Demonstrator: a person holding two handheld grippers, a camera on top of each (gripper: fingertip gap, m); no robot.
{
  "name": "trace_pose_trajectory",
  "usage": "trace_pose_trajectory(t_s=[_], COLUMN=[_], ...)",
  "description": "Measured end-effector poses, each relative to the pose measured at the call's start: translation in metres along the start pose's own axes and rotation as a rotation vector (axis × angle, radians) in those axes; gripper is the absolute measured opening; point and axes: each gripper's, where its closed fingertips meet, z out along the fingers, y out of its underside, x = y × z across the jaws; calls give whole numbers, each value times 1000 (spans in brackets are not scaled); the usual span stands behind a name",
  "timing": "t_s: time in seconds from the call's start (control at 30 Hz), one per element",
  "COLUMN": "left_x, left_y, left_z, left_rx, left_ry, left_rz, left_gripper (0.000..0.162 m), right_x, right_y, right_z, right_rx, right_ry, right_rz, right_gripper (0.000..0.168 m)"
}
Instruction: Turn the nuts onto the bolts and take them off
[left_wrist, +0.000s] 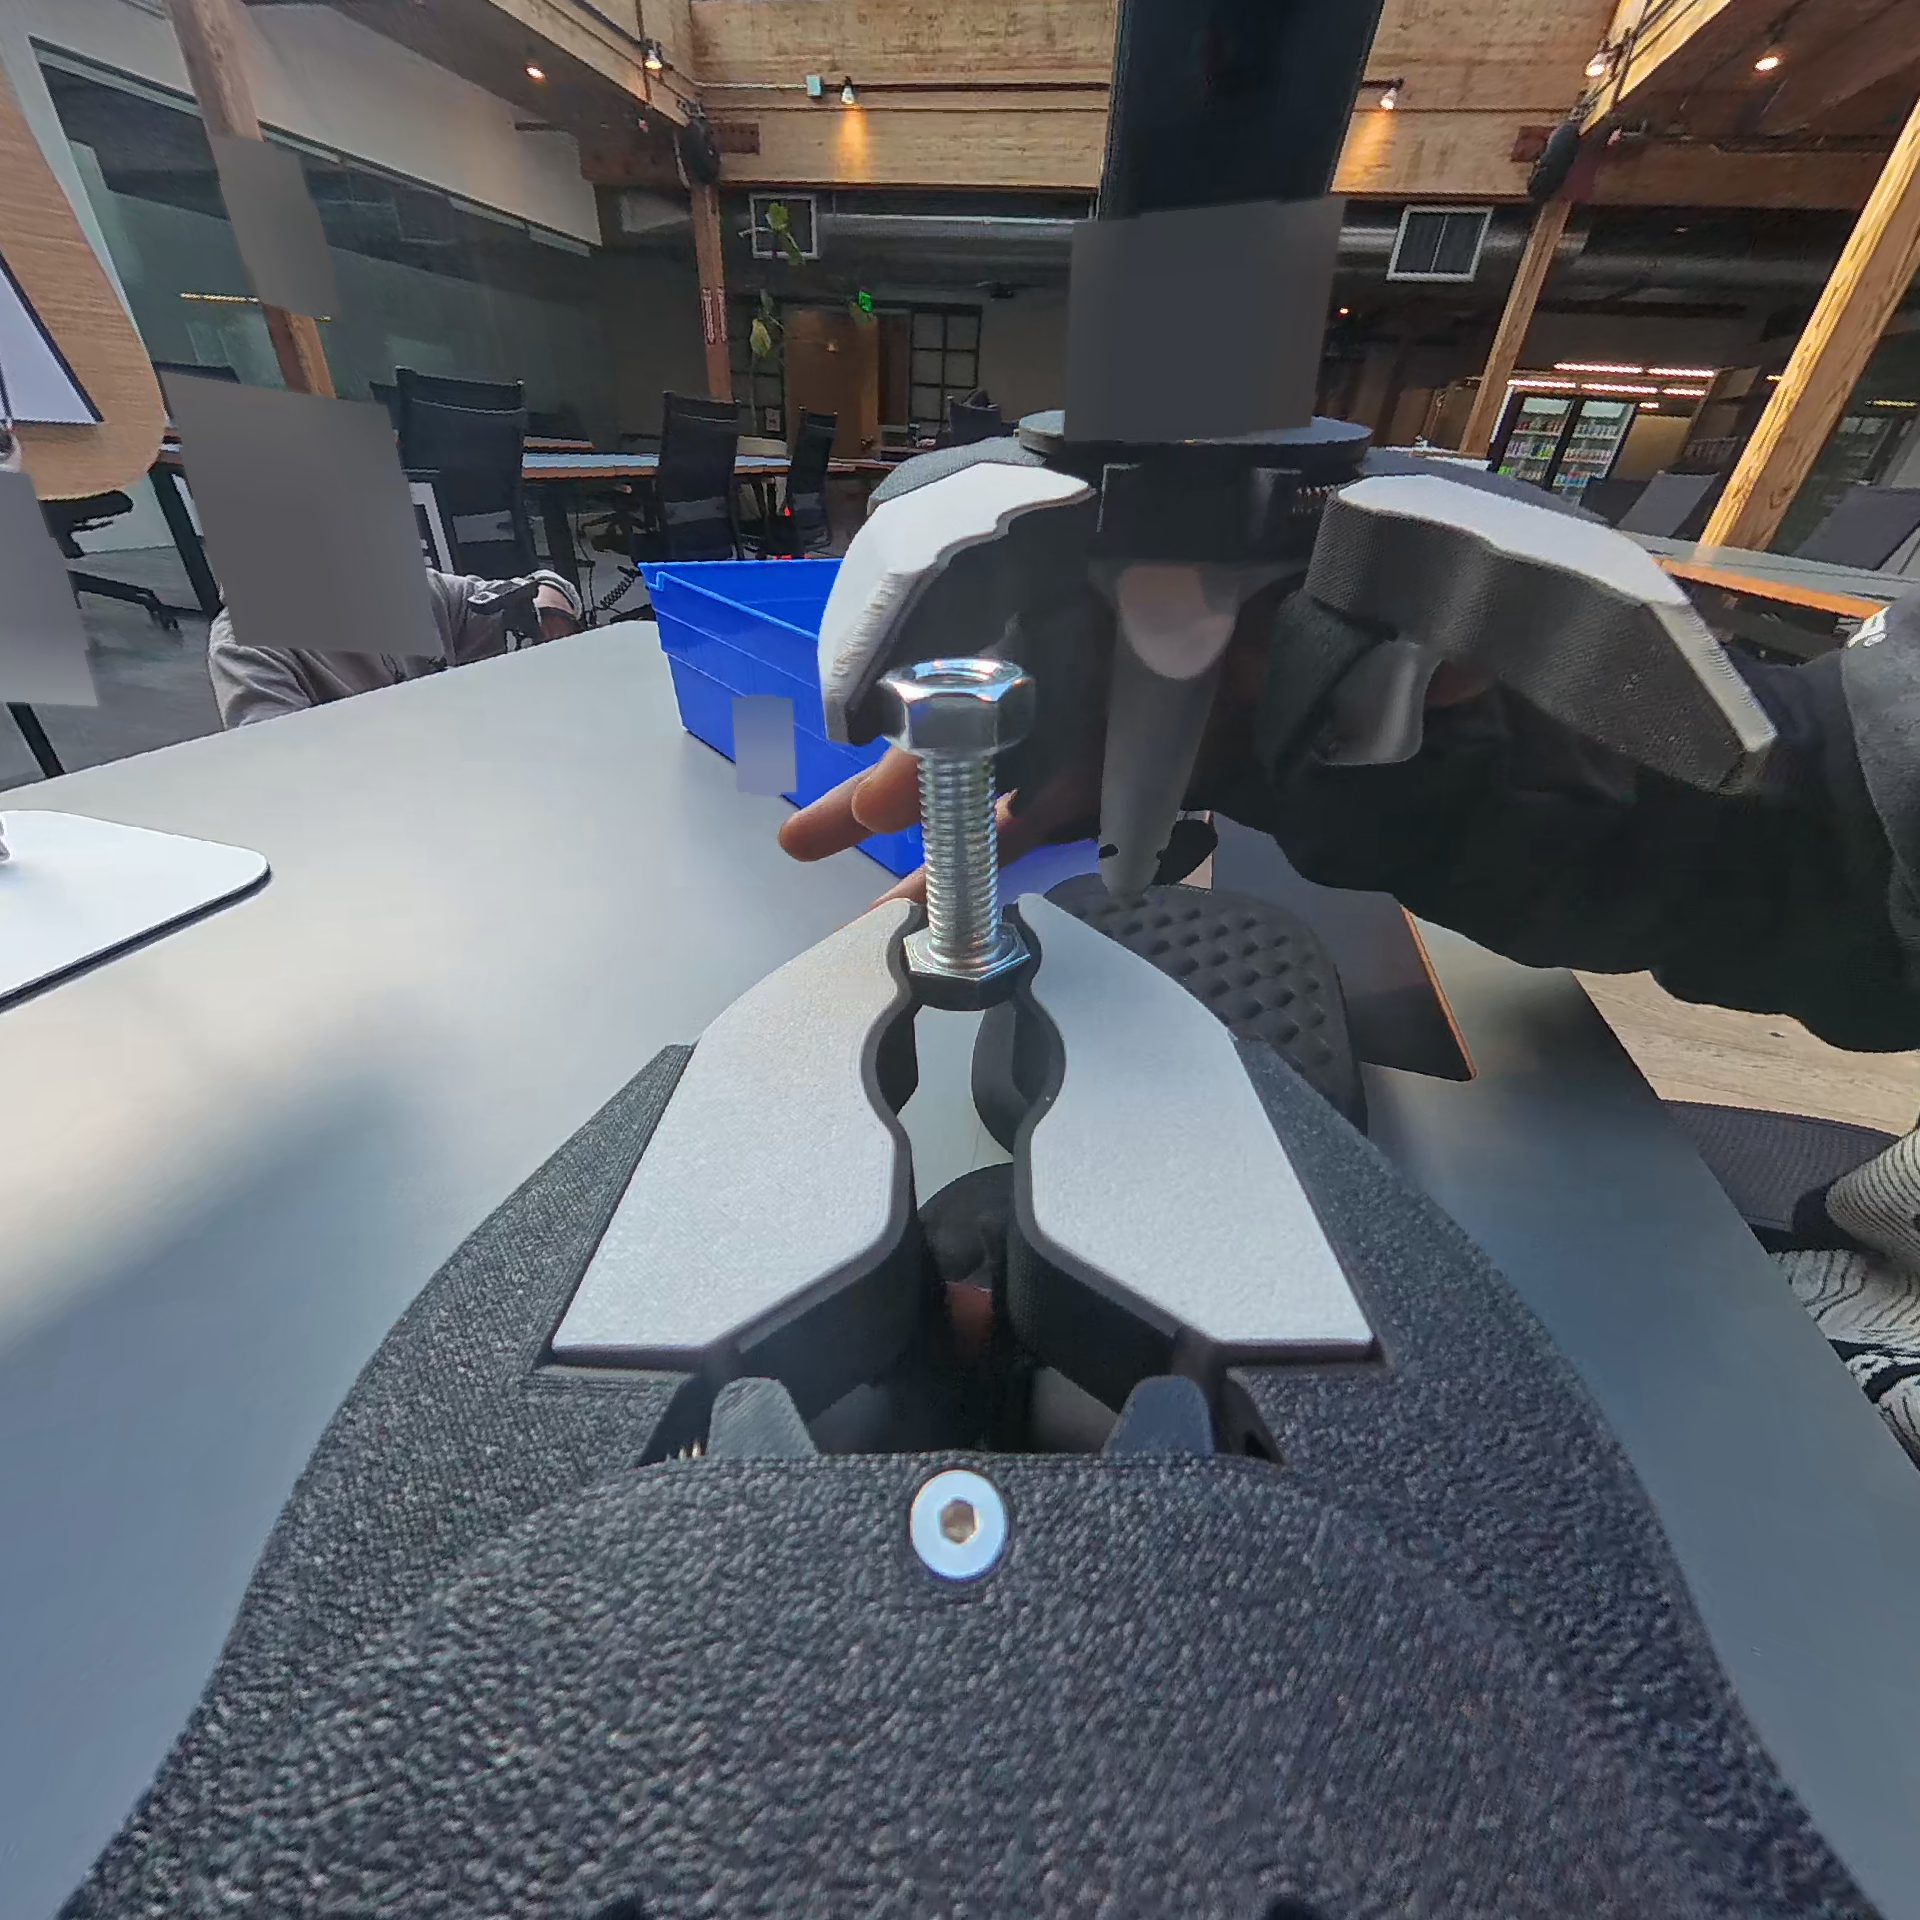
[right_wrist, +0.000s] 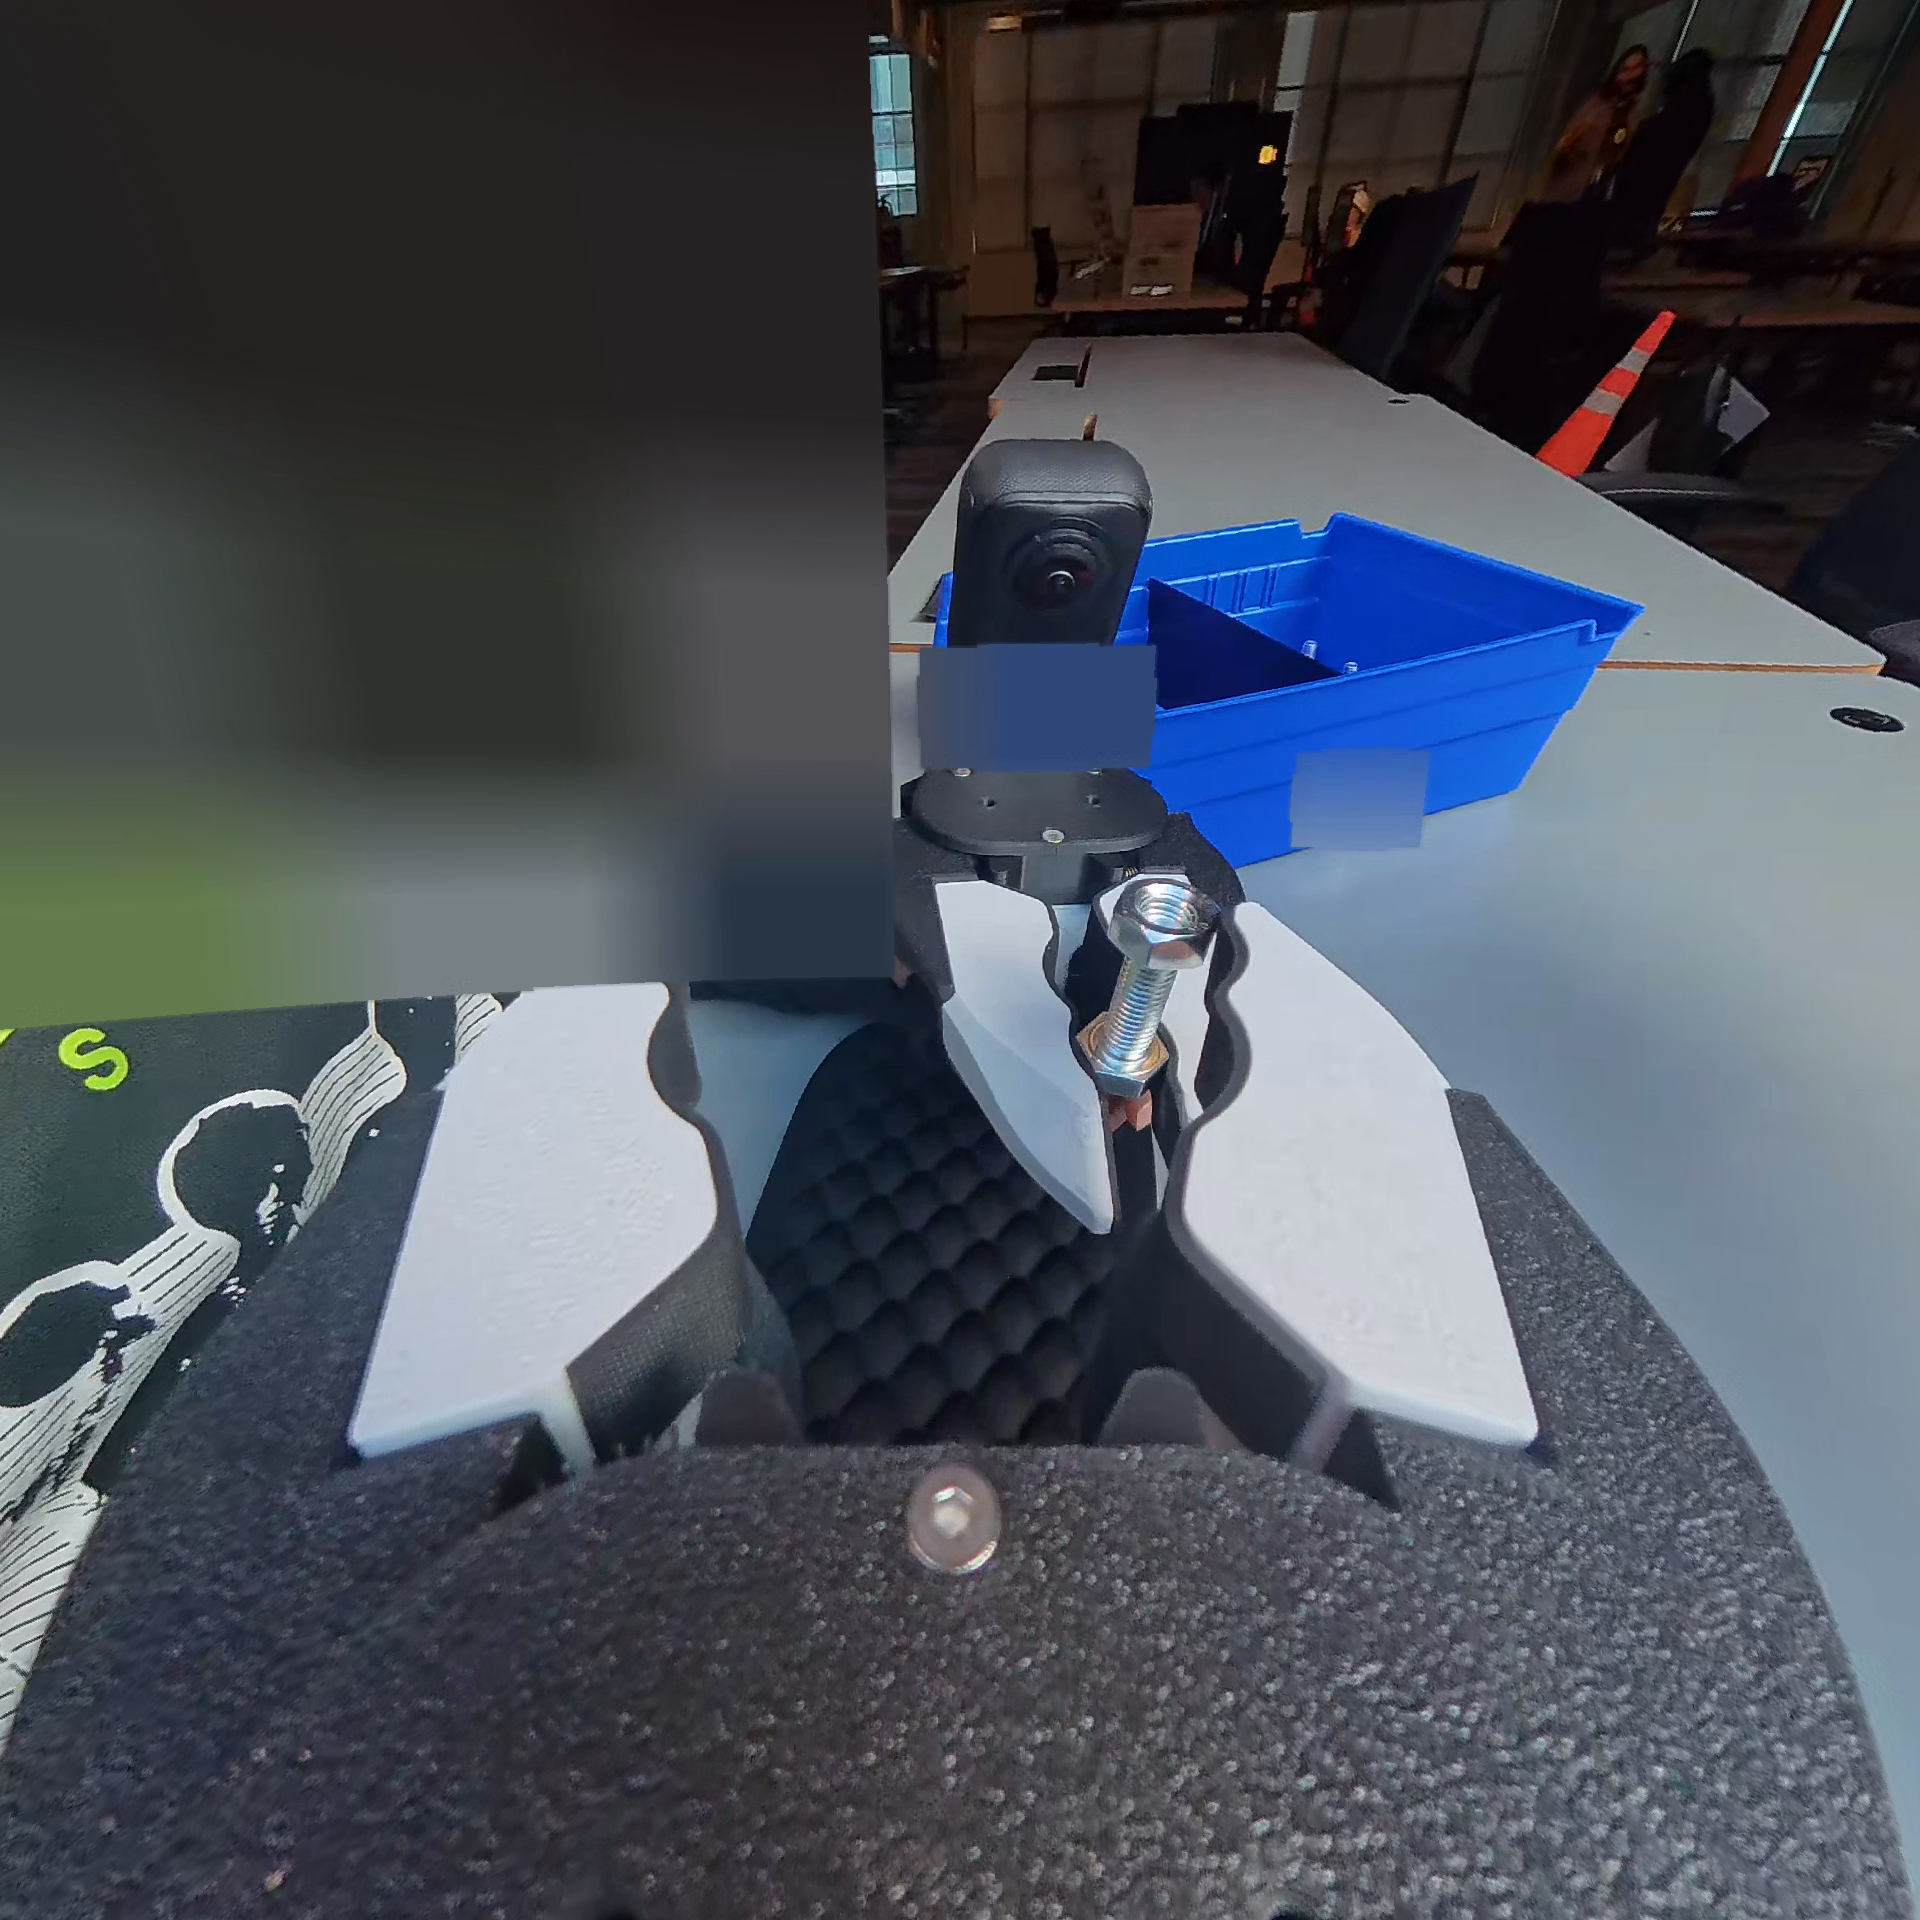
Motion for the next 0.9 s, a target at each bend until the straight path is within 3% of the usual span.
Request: trace_pose_trajectory(t_s=[0.23, 0.5, 0.73, 0.9], left_x=[-1, -1, 4, 4], left_y=[0, 0, 1, 2], left_z=[0, 0, 1, 1], left_rx=[1, 1, -10, -16], left_ry=[-3, -2, 24, 24], left_rz=[-1, 1, 22, 24], left_gripper=[13, 14, 13, 13], right_x=[-5, -16, 6, 1], right_y=[0, -7, -11, -5], right_z=[-8, -18, -5, 14], right_rx=[12, 66, 176, 137], right_ry=[35, 50, 112, 49], right_rz=[8, -34, 13, 14], right_gripper=[93, 73, 102, 103])
